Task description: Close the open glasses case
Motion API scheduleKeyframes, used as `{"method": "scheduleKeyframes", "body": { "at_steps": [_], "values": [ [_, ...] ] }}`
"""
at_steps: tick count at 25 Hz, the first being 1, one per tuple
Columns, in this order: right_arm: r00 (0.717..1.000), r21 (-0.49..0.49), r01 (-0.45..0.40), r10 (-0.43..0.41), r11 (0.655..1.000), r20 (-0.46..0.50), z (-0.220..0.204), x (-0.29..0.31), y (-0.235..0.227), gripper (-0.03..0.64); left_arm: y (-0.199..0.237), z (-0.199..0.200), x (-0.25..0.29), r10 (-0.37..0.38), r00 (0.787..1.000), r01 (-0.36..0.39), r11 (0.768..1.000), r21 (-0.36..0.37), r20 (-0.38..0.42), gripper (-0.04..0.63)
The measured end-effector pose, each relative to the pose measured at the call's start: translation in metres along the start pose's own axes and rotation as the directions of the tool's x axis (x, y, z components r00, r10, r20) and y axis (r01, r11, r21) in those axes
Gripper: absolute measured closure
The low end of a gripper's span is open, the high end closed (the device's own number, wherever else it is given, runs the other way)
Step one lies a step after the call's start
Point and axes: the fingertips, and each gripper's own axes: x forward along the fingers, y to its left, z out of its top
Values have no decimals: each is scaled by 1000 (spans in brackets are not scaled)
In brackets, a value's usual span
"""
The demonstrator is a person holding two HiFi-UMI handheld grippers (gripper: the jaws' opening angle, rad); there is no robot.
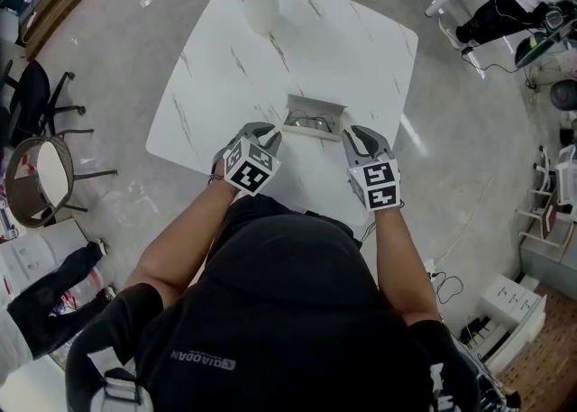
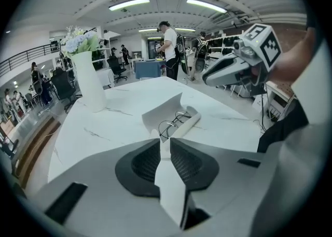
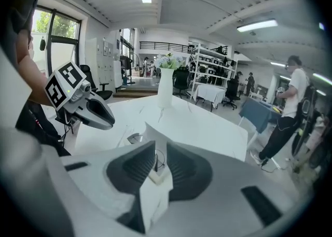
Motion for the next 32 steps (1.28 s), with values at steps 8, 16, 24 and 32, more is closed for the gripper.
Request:
{"method": "scheduleKeyframes", "body": {
  "at_steps": [8,16,24,32],
  "values": [
    [998,-23,17,-18,1000,-60,-9,25,-15,548,-2,-18,27,-12,998,16,998,58,-66,532],
    [995,-28,19,-22,999,-93,-14,39,-26,548,-1,-37,48,-20,989,32,996,77,-145,531],
    [994,-67,23,-30,997,-108,-13,46,-32,548,-1,-39,62,-38,985,54,994,94,-166,531],
    [984,-190,13,-46,982,-174,-14,54,-37,548,-3,-39,68,-45,983,69,989,128,-179,531]
  ]
}}
